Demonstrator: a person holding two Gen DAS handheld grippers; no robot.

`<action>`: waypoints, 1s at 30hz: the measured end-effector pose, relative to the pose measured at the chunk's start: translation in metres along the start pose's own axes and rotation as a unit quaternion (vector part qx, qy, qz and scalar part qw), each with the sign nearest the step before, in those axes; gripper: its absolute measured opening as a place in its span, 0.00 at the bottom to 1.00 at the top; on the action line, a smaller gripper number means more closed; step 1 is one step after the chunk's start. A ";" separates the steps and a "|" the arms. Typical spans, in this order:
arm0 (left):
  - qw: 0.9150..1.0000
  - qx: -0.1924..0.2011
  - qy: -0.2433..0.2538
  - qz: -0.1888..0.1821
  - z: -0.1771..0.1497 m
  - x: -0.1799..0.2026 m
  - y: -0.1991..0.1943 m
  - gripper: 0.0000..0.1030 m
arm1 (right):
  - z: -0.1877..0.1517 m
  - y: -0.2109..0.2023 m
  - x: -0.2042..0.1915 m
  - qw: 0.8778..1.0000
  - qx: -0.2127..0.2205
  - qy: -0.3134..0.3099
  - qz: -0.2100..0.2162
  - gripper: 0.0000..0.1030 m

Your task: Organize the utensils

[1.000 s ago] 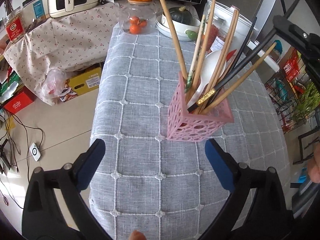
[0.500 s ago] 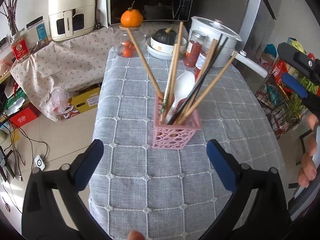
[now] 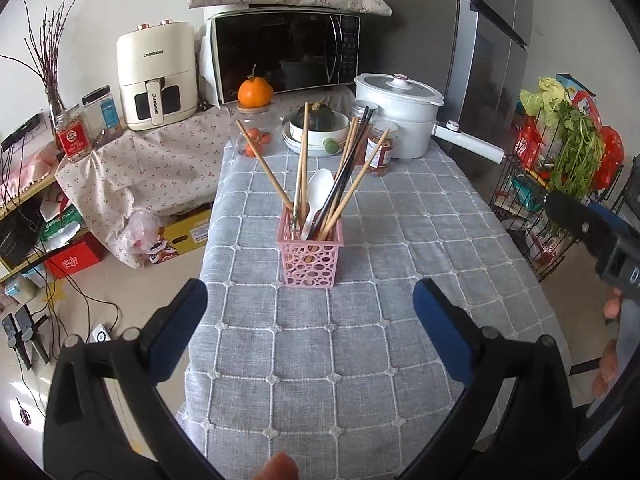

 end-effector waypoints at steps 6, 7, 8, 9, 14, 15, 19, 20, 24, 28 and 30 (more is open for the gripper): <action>1.000 0.004 0.007 0.004 -0.005 0.010 -0.003 0.99 | -0.027 -0.005 0.005 1.000 -0.027 -0.003 -0.017 1.00; 1.000 0.003 0.008 0.004 -0.006 0.011 -0.002 0.99 | -0.028 -0.004 0.006 1.000 -0.026 0.000 -0.017 1.00; 1.000 0.004 0.008 0.004 -0.006 0.013 -0.002 0.99 | -0.027 -0.003 0.006 0.999 -0.026 0.001 -0.019 1.00; 1.000 0.005 0.009 0.003 -0.006 0.013 -0.001 0.99 | -0.027 -0.001 0.007 0.999 -0.025 0.000 -0.022 1.00; 1.000 0.004 0.009 0.004 -0.006 0.015 0.002 0.99 | -0.027 0.010 0.008 0.999 -0.031 -0.010 -0.035 1.00; 1.000 0.003 0.009 0.004 -0.006 0.016 0.002 0.99 | -0.027 0.011 0.007 0.999 -0.032 -0.011 -0.035 1.00; 1.000 0.000 0.009 0.003 -0.007 0.017 0.005 0.99 | -0.027 0.015 0.007 0.999 -0.036 -0.014 -0.035 1.00; 1.000 0.000 0.010 0.003 -0.008 0.017 0.005 0.99 | -0.027 0.016 0.007 0.999 -0.037 -0.014 -0.033 1.00; 1.000 -0.002 0.010 0.004 -0.008 0.017 0.006 0.99 | -0.029 0.019 0.004 0.999 -0.041 -0.013 -0.030 1.00; 1.000 0.000 0.011 0.003 -0.008 0.018 0.006 0.99 | -0.029 0.018 0.002 0.999 -0.041 -0.015 -0.028 1.00; 1.000 0.000 0.011 0.003 -0.008 0.018 0.005 0.99 | -0.029 0.018 0.001 0.999 -0.041 -0.016 -0.028 1.00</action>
Point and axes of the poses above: each gripper's, at about its wrist camera, not at the fingertips, and y roughly the way its jaws point, x to its right, z to its top, the point moved 10 cm from there along y, roughly the way its jaws point, and after that the axes turned 5 degrees about -x, right-handed, at the moved point
